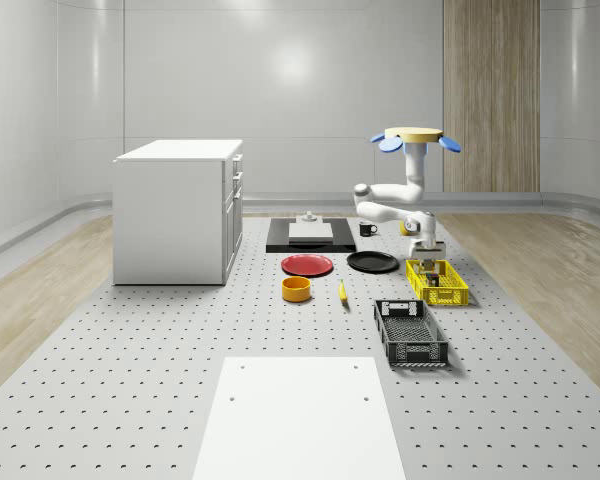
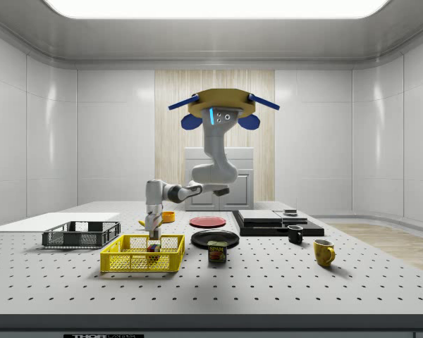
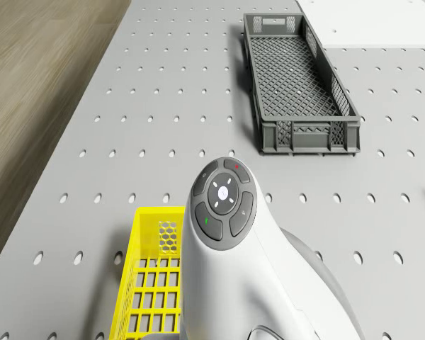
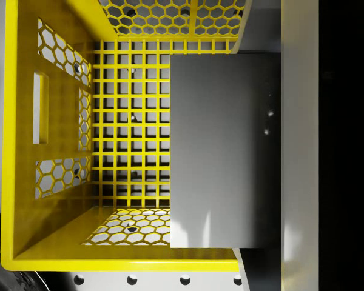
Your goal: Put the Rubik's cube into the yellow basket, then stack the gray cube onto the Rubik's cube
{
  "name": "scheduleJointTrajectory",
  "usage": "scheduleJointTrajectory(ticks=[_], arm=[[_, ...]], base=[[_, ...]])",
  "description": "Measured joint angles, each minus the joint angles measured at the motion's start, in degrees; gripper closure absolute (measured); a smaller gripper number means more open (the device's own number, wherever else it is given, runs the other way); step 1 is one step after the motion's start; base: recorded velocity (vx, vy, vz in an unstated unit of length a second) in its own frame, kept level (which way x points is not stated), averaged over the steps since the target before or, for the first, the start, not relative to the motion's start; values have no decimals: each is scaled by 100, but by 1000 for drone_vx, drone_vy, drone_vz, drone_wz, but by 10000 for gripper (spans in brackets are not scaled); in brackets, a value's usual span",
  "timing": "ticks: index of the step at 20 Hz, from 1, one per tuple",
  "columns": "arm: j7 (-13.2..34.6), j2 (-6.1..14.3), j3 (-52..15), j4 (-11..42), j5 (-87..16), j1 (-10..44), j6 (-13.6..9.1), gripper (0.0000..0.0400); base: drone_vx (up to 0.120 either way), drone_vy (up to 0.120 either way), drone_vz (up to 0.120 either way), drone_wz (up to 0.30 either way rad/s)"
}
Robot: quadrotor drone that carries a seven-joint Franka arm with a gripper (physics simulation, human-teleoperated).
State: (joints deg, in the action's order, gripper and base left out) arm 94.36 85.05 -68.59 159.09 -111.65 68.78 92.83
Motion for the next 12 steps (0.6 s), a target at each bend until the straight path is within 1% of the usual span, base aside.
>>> scheduleJointTrajectory(ticks=[2, 3, 5, 6, 12], arm=[[1, 4, 0, 0, 2, 1, 3, 150], [2, 5, -1, 0, 2, 2, 5, 150], [3, 9, -1, -1, 4, 4, 8, 150], [3, 10, -1, -1, 5, 4, 10, 150], [4, 18, 98, -39, -85, 27, 65, 150]], base=[[0, 20, 0, 0], [0, 120, 0, 0], [0, 20, 0, 0], [0, 120, 0, 0], [0, 0, 0, 0]])
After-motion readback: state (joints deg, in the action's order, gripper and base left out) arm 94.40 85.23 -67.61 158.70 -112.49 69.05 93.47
